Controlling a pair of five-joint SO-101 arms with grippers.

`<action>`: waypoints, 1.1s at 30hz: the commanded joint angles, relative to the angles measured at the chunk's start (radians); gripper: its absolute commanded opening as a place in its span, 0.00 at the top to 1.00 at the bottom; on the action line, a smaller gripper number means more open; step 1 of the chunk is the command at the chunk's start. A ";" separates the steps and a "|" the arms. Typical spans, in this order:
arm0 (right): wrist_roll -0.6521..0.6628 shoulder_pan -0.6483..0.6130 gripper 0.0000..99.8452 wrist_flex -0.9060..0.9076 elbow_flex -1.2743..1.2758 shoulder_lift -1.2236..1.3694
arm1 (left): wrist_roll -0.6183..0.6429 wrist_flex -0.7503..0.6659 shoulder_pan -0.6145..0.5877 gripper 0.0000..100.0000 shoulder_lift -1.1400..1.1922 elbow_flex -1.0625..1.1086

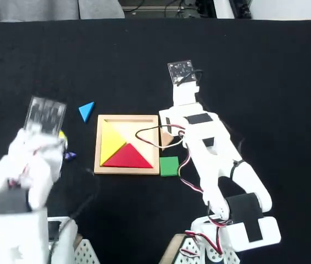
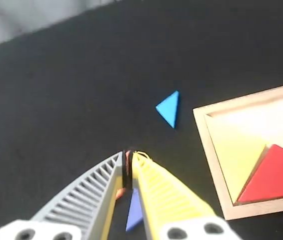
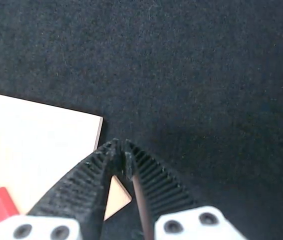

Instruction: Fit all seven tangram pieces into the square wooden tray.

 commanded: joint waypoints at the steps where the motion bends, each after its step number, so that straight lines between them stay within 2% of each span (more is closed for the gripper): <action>1: 0.012 0.011 0.99 -0.018 -0.007 -0.005 | -0.002 -0.054 0.053 0.95 0.368 -0.263; 9: 0.012 0.011 0.99 -0.018 -0.007 -0.005 | 0.032 -0.104 0.199 0.95 0.804 -0.575; 18: 0.012 0.011 0.99 -0.020 -0.008 -0.005 | 0.040 -0.115 0.180 0.95 1.315 -0.917; 26: 0.012 0.011 0.99 -0.020 -0.010 -0.005 | 0.006 -0.120 0.214 0.95 1.577 -1.075; 29: 0.012 0.011 0.99 -0.020 -0.010 -0.005 | -0.060 -0.167 0.208 0.95 1.654 -1.079; 33: 0.012 0.009 0.99 -0.020 -0.012 -0.005 | -0.072 -0.183 0.180 0.95 1.720 -1.081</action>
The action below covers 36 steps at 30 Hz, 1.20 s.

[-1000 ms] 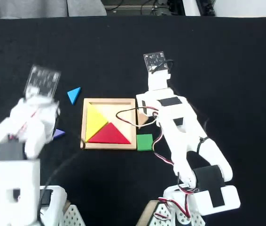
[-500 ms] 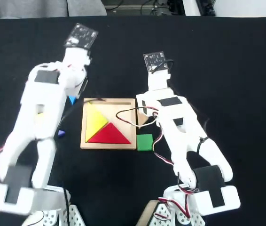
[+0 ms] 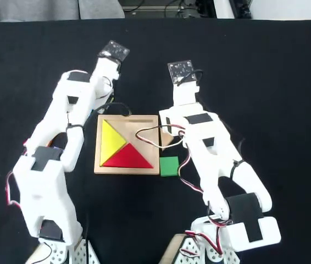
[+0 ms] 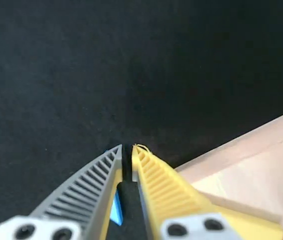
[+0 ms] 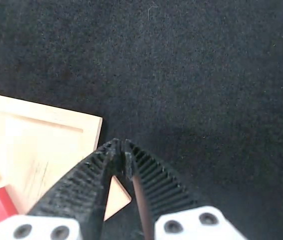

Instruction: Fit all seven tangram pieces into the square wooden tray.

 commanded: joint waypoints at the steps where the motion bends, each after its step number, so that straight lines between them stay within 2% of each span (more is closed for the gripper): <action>1: 0.012 0.009 0.99 -0.018 -0.012 -0.005 | -0.018 -0.021 -0.030 0.95 0.023 -0.053; 4: 0.018 -0.020 0.99 -0.018 -0.012 -0.005 | -0.018 -0.028 -0.044 0.95 0.025 -0.039; 8: 0.100 -0.052 0.99 -0.018 -0.004 -0.005 | -0.020 -0.034 -0.053 0.95 0.034 -0.045; 14: 0.109 -0.055 0.99 -0.018 0.007 -0.005 | -0.020 -0.101 -0.090 0.95 0.035 -0.036; 23: 0.109 -0.055 0.99 -0.018 0.007 -0.005 | -0.018 -0.097 -0.031 0.95 -0.038 0.013; 29: 0.110 -0.055 0.99 -0.018 0.007 -0.005 | -0.140 -0.100 0.010 0.95 -0.040 0.088; 36: 0.110 -0.055 0.99 -0.018 0.007 -0.005 | -0.169 -0.114 -0.068 0.95 -0.040 0.085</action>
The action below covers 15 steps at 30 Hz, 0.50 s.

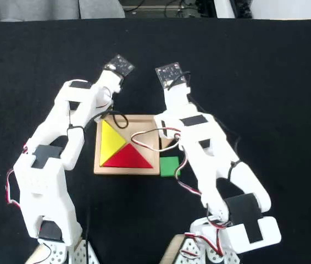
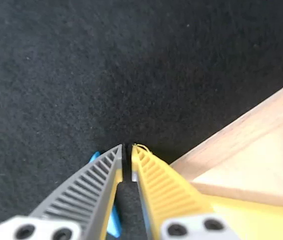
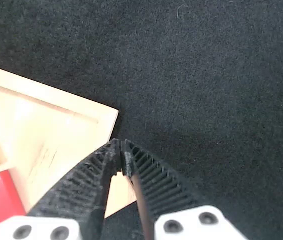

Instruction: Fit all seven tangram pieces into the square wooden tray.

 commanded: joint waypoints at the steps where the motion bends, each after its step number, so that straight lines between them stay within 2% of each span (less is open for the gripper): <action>1: 0.008 -0.012 0.99 -0.017 -0.005 -0.005 | -0.012 -0.037 -0.076 0.95 -0.060 -0.021; 5: 0.008 -0.012 0.99 -0.017 -0.004 -0.005 | -0.026 -0.075 -0.142 0.95 -0.021 -0.025; 10: 0.008 -0.012 0.99 -0.017 -0.004 -0.005 | -0.126 -0.074 -0.205 0.95 0.052 -0.025; 15: 0.008 -0.012 0.99 -0.017 -0.004 -0.005 | -0.129 -0.058 -0.280 0.95 -0.012 -0.015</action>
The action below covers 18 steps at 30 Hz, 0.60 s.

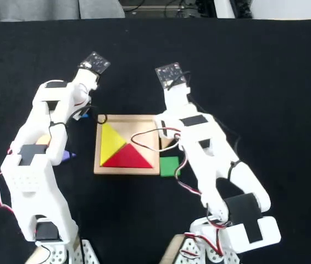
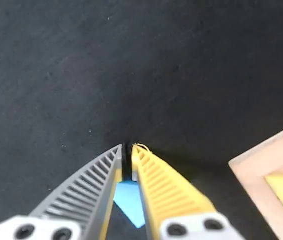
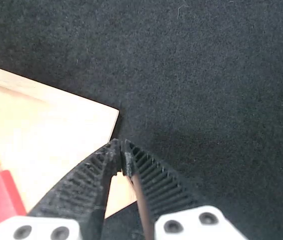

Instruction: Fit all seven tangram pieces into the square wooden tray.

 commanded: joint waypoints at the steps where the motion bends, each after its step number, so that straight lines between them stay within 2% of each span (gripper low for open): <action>1: 0.008 -0.012 0.99 -0.017 -0.004 -0.005 | -0.014 0.029 -0.107 0.95 -0.064 -0.016; 4: 0.008 -0.012 0.99 -0.017 -0.004 -0.005 | -0.028 0.072 -0.137 0.95 -0.103 -0.019; 12: 0.008 -0.012 0.99 -0.017 -0.004 -0.005 | -0.249 0.292 -0.153 0.95 -0.135 -0.030; 18: 0.008 -0.012 0.99 -0.017 -0.004 -0.005 | -0.253 0.535 -0.142 0.95 -0.135 -0.245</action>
